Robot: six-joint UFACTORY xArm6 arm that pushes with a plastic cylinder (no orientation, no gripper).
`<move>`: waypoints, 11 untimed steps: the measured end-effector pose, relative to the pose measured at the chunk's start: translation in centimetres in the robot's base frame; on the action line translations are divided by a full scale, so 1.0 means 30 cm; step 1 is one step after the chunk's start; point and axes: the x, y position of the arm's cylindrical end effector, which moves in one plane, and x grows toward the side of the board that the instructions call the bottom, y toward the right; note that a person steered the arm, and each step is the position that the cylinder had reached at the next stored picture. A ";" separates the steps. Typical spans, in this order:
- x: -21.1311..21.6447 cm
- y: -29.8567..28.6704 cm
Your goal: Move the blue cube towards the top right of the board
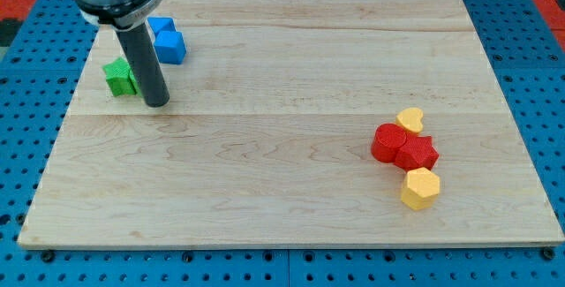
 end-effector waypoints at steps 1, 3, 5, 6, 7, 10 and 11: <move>0.148 -0.127; 0.076 -0.456; -0.092 -0.456; -0.191 -0.435; -0.334 -0.349; -0.376 0.141; -0.295 0.141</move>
